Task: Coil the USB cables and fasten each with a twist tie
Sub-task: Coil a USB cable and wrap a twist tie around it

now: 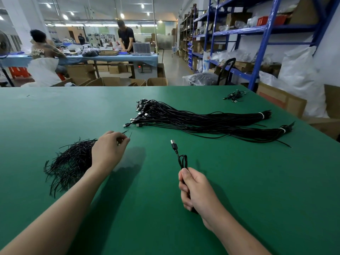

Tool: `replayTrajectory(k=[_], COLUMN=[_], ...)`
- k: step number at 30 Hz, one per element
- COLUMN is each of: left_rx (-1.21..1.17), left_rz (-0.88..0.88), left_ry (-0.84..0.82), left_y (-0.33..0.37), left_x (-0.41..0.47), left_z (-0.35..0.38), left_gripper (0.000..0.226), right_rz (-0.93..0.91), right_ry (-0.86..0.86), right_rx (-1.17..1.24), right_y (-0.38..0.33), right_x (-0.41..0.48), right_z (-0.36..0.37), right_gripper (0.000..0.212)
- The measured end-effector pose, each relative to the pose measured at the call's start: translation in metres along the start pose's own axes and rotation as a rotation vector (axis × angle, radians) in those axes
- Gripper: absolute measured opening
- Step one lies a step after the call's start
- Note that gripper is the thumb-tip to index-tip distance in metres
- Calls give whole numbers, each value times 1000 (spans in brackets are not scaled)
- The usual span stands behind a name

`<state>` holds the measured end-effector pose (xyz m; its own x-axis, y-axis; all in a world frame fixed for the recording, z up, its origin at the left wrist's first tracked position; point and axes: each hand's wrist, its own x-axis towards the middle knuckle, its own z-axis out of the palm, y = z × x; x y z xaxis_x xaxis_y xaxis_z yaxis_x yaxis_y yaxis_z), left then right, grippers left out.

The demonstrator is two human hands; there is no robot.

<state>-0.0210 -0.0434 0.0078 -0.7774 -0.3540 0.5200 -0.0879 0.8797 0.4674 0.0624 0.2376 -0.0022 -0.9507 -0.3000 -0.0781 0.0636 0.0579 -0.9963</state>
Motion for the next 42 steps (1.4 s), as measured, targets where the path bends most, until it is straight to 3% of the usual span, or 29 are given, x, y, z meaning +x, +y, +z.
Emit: replayTrajectory(k=[4, 9, 12, 16, 22, 27, 31, 35, 39, 42], left_rx=[-354, -600, -671, -668, -692, -922, -1087, -1218, -1199, -1083], left_rz=[-53, 186, 274, 323, 265, 53, -70, -211, -276, -232], left_ry=[-31, -279, -379, -342, -314, -379, -425, -472, -475, -483], left_y=[21, 65, 80, 90, 82, 82, 83, 79, 79, 80], left_x=[-24, -76, -104, -116, -121, -123, -123, -122, -122, -124], left_z=[-11, -21, -16, -11, -13, -14, -15, -14, -16, -16], left_gripper=[9, 6, 12, 11, 12, 1, 12, 21, 26, 23], right_rz=[-9, -13, -15, -12, -64, -98, -115, -190, -273, -297], right_ry=[2, 4, 0, 15, -2, -47, -54, -28, 29, 74], right_rx=[13, 38, 39, 36, -91, -183, -278, -373, -511, -565], right_y=[-1, -3, -2, 0, 2, 2, 0, 1, 1, 2], right_x=[0, -2, -3, -3, -1, -6, -7, -11, -14, -13], right_z=[0, -1, 2, 5, 10, 13, 16, 18, 19, 18], right_gripper=[32, 33, 33, 33, 31, 31, 39, 29, 27, 24])
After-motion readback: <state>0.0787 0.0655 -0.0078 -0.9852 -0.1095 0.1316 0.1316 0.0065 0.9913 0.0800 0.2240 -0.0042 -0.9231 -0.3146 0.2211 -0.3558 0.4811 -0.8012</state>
